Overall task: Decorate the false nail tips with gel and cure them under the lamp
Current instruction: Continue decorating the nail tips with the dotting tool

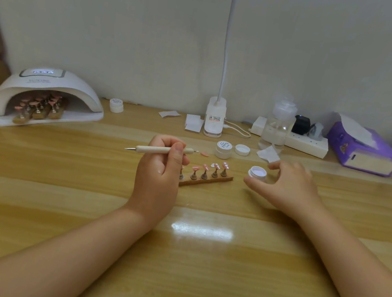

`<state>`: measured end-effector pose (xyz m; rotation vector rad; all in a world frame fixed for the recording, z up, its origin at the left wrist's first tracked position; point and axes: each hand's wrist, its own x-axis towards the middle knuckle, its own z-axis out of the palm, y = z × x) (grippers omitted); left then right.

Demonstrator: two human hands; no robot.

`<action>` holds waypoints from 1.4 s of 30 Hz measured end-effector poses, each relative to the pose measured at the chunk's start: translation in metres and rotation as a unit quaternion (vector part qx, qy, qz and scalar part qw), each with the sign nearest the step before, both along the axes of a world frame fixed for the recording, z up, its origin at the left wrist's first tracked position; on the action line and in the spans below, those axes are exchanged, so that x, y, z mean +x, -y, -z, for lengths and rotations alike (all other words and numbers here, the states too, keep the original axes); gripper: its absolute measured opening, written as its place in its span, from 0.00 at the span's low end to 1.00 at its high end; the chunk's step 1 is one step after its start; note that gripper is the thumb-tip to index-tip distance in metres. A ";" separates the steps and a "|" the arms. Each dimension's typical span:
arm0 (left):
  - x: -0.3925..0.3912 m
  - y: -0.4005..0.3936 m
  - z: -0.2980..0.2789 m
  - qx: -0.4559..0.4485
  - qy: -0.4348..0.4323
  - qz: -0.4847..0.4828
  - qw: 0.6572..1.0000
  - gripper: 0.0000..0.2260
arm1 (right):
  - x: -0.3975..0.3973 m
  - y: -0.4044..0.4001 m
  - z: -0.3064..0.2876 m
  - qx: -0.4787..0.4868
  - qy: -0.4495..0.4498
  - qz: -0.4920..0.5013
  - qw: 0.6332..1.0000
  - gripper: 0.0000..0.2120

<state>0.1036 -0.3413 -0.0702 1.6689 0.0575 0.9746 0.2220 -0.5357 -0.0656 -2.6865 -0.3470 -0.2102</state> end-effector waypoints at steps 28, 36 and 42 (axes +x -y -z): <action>-0.010 0.007 0.000 0.110 0.008 0.053 0.992 0.08 | -0.063 -0.042 0.001 0.133 0.128 -0.224 0.957 0.12; -0.008 0.009 0.000 0.136 -0.041 0.049 0.989 0.09 | -0.064 -0.042 0.003 0.142 0.168 -0.235 0.947 0.11; -0.008 0.008 0.001 0.134 -0.056 0.051 0.988 0.09 | -0.064 -0.044 0.005 0.141 0.191 -0.240 0.941 0.10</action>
